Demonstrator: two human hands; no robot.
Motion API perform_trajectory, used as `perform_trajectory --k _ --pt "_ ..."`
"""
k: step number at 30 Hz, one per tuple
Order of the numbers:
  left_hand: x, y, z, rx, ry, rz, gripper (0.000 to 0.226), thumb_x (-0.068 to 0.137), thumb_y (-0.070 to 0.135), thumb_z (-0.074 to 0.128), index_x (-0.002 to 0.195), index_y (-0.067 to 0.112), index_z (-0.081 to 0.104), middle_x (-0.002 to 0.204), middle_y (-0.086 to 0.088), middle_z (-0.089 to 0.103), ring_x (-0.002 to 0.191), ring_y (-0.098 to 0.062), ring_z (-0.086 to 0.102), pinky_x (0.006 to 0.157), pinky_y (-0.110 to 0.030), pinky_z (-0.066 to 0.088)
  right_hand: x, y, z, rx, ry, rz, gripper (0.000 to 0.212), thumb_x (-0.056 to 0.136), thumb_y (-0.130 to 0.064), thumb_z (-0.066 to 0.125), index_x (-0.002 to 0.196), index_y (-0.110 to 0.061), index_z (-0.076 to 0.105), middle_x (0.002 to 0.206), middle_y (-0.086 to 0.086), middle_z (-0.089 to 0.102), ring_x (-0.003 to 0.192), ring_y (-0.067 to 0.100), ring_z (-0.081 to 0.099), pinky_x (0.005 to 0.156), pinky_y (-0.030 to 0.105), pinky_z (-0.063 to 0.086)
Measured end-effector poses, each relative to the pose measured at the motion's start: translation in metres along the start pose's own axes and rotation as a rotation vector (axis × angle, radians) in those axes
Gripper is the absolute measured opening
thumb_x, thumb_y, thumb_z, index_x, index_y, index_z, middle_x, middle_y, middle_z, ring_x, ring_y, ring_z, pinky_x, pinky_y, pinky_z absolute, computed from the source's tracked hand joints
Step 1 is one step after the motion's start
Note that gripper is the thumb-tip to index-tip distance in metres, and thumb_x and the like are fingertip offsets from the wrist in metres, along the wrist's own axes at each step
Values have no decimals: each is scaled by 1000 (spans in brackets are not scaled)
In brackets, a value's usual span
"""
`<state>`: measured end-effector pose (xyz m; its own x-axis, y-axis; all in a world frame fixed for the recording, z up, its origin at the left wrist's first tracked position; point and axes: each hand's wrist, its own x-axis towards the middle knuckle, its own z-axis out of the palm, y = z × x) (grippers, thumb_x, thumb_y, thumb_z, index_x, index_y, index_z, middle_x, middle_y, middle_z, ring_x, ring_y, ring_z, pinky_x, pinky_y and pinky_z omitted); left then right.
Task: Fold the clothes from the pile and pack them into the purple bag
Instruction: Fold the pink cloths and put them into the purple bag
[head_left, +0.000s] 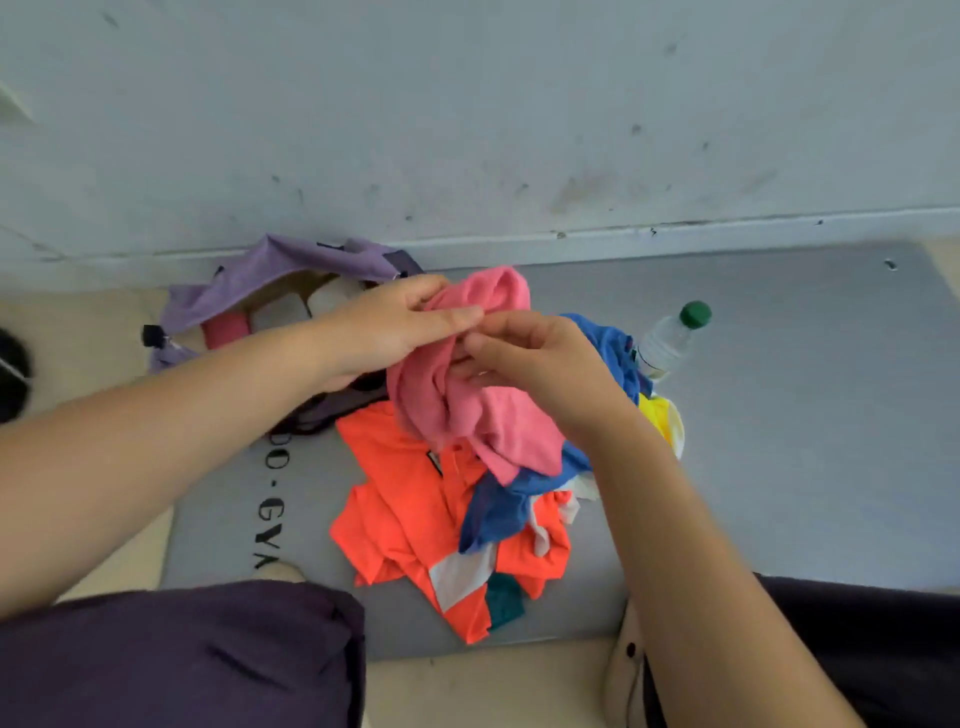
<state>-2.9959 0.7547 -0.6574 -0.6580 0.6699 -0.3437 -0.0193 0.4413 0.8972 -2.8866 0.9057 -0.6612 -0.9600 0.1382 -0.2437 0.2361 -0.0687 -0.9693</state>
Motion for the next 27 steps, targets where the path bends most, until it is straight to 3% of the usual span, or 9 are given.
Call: perform_trajectory --k 4,6,9,11,13,16,20,23,27 --pt "-72 80 -31 176 57 142 14 86 29 72 89 19 62 70 15 62 65 1 54 62 -16 45 -43 -85 12 -35 159 -179 21 96 -20 59 90 -1 66 77 10 68 70 21 65 67 35 52" --pt "-118 117 -36 293 33 212 16 84 23 76 94 19 65 76 8 68 71 -3 59 65 -19 50 -72 -122 17 -21 214 -290 21 94 -27 62 96 -6 64 86 7 68 79 16 64 74 36 52" --pt "-183 162 -29 388 47 313 30 77 25 82 104 20 68 96 -5 71 85 -12 64 82 -32 52 -115 -161 27 -165 -56 -327 40 90 -46 60 111 -13 67 109 4 72 99 9 65 85 26 52" --pt "-220 182 -22 384 95 354 36 74 25 85 104 21 66 91 -2 72 81 -14 65 76 -32 52 -143 -176 34 -216 -261 -279 45 90 -48 60 112 -10 70 112 12 72 103 18 66 92 36 51" --pt "-249 194 -15 390 138 349 44 69 29 88 103 28 61 78 0 69 68 -9 59 66 -26 48 -167 -187 36 -191 -361 -234 43 86 -41 64 111 -7 70 107 17 72 95 23 65 87 43 50" --pt "-277 198 -6 432 173 269 57 55 52 89 99 32 59 73 1 68 63 -6 58 59 -22 46 -192 -198 34 -279 -374 -257 31 83 -31 74 95 -4 69 85 9 65 80 19 58 74 38 44" --pt "-288 184 -2 343 272 188 52 56 63 83 70 18 62 60 12 56 55 -4 50 53 -21 38 -211 -206 36 -223 -264 -398 4 87 -10 68 87 -8 64 78 4 60 76 13 54 67 24 44" --pt "-290 170 -3 99 307 187 62 63 59 78 87 2 69 74 -3 63 68 -15 57 63 -27 42 -220 -208 34 -217 -182 -399 7 86 -7 68 84 -9 62 74 1 60 70 9 55 62 18 45" --pt "-283 171 -5 -191 206 339 17 73 33 75 84 19 76 78 3 70 71 -7 63 65 -18 50 -220 -213 29 -330 -266 -269 31 80 -29 73 101 -10 60 79 14 62 74 17 58 69 30 46"
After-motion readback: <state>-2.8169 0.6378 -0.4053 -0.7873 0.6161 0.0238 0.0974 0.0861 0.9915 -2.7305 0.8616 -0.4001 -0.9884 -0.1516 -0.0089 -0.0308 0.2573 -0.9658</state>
